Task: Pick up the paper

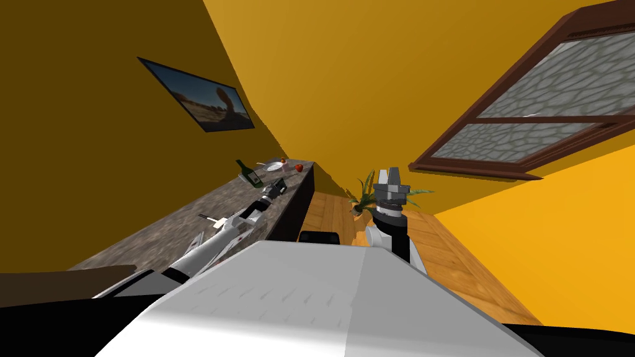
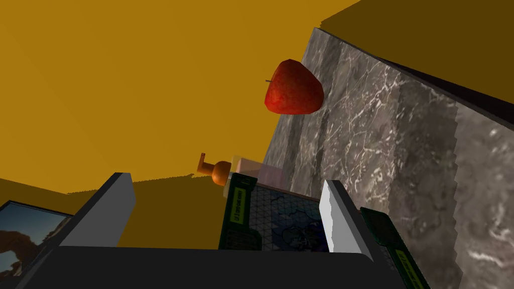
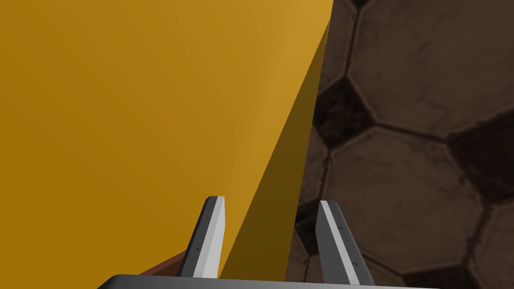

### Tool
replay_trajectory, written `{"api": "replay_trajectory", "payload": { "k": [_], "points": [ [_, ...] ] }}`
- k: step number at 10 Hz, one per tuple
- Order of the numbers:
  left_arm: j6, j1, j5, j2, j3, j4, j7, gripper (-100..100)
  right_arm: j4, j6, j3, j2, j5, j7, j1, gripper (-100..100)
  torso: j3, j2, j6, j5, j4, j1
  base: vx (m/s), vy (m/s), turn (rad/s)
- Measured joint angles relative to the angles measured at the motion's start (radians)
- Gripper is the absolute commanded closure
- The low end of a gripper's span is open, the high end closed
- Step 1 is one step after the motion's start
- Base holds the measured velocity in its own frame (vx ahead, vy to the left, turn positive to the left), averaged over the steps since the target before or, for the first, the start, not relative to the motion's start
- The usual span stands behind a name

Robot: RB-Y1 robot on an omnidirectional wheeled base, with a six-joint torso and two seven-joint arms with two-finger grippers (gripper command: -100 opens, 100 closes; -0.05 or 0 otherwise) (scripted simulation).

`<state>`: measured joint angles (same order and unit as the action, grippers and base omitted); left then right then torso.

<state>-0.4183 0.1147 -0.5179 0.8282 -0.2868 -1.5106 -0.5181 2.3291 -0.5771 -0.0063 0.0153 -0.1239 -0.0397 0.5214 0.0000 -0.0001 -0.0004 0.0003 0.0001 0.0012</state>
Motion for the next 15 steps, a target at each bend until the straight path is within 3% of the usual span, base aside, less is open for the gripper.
{"api": "replay_trajectory", "payload": {
  "k": [2,3,4,5,9,11,15],
  "points": [
    [0.012,-0.008,-0.018,0.030,-0.003,0.028,-0.022,-100,0.000,0.000,0.000,0.000,0.000,0.000,0.000,0,0.000,0.000,0.000,0.000,0.000,0.001,-0.001,0.034,-0.009],
    [0.015,-0.007,-0.020,0.032,-0.002,0.027,-0.025,0,0.000,0.000,0.000,0.000,0.000,0.000,0.000,0,0.000,0.000,0.000,0.000,0.000,0.000,0.000,0.000,0.000],
    [0.015,-0.007,-0.020,0.032,-0.002,0.027,-0.025,-100,0.000,0.000,0.000,0.000,0.000,0.000,0.000,0,0.000,0.000,0.000,0.000,0.000,-0.001,0.000,0.000,0.000],
    [0.015,-0.007,-0.020,0.032,-0.002,0.027,-0.025,100,0.000,0.000,0.000,0.000,0.000,0.000,0.000,0,0.000,0.000,0.000,0.000,0.000,-0.001,0.000,0.000,0.000],
    [0.015,-0.007,-0.020,0.032,-0.002,0.027,-0.025,100,0.000,0.000,0.000,0.000,0.000,0.000,0.000,0,0.000,0.000,0.000,0.000,0.000,-0.002,0.000,0.000,0.000],
    [0.015,-0.007,-0.020,0.032,-0.002,0.027,-0.025,-100,0.000,0.000,0.000,0.000,0.000,0.000,0.000,0,0.000,0.000,0.000,0.000,0.000,-0.002,0.003,0.000,-0.012],
    [0.045,0.009,-0.092,0.060,-0.011,0.004,-0.094,-100,0.000,0.000,0.000,0.000,0.000,0.000,0.000,0,-0.001,-0.001,0.000,0.000,0.000,-0.001,0.011,0.002,-0.016]
  ]
}}
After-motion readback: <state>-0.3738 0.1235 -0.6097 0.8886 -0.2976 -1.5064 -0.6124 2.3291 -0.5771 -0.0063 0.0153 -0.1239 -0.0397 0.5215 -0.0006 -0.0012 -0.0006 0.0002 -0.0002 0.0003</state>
